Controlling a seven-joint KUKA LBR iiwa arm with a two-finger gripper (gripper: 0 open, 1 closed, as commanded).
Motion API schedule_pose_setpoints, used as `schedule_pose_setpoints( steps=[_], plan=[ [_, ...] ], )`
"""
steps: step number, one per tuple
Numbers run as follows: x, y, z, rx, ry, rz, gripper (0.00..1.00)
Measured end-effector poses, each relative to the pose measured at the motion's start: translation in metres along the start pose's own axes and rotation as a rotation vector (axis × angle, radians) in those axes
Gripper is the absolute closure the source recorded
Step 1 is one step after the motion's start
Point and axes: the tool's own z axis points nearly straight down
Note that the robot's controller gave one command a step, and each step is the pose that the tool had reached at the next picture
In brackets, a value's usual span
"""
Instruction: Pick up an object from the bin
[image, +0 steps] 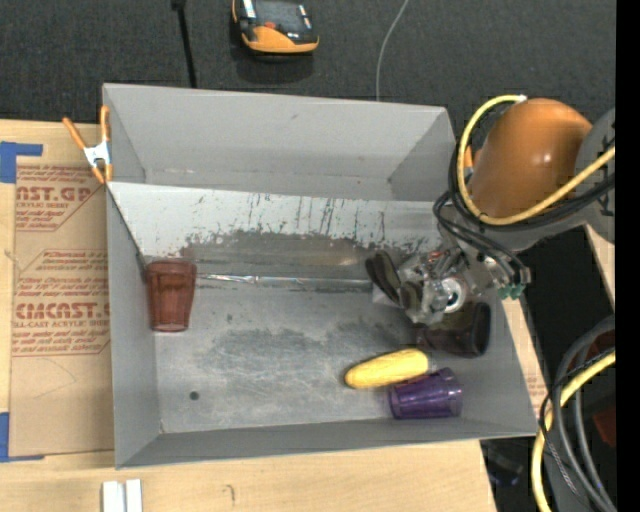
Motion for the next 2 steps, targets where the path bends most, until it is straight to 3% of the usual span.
schedule_pose_setpoints(
  steps=[1,2],
  plan=[
    [0.000,0.000,0.000,0.000,0.000,0.000,1.00],
    [0.005,0.004,-0.046,-0.003,0.007,-0.032,1.00]
  ],
)
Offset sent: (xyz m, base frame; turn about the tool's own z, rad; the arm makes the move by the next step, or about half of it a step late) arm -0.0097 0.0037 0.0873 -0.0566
